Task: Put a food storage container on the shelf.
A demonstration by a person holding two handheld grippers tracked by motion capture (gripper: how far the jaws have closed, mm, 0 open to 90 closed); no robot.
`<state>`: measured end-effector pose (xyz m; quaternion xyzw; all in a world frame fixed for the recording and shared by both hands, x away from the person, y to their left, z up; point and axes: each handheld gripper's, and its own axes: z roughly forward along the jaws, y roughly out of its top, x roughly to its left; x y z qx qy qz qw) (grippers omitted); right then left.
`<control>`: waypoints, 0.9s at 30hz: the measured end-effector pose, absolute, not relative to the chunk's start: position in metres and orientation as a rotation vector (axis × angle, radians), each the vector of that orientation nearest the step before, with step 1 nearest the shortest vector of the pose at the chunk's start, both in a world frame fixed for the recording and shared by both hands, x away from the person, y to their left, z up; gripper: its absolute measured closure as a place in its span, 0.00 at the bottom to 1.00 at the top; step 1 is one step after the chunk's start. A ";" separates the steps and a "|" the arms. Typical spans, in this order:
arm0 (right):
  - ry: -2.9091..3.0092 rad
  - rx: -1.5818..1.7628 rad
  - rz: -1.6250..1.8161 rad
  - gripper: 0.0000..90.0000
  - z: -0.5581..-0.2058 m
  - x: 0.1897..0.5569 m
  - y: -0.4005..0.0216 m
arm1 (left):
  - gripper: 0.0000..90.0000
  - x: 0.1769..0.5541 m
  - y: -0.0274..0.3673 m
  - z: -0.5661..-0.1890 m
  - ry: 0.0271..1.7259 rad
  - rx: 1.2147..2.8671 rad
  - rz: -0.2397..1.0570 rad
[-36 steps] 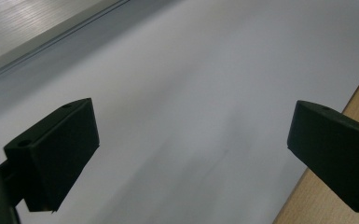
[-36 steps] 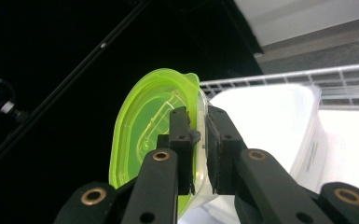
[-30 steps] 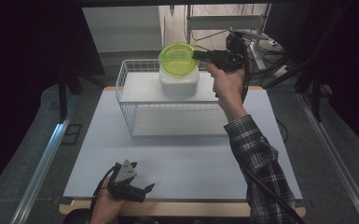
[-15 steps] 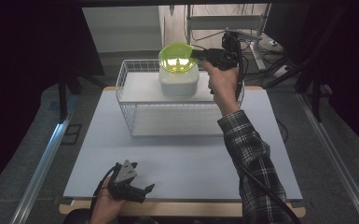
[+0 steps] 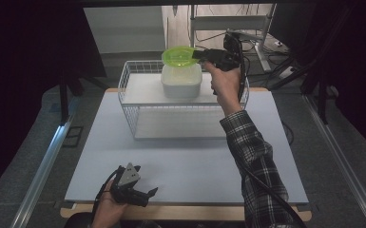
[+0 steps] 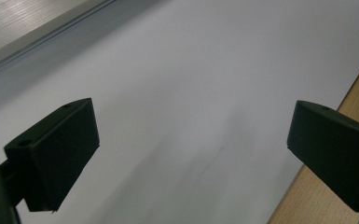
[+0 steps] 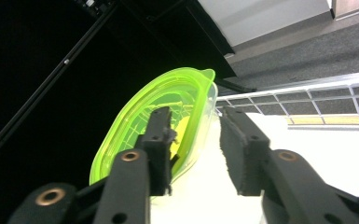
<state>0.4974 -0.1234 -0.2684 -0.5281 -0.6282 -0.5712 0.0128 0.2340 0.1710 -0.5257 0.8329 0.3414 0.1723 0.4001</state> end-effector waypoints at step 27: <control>-2.404 -1.297 -1.807 0.12 -0.286 0.439 -0.138 | 0.02 0.235 0.173 -0.526 0.875 2.074 0.417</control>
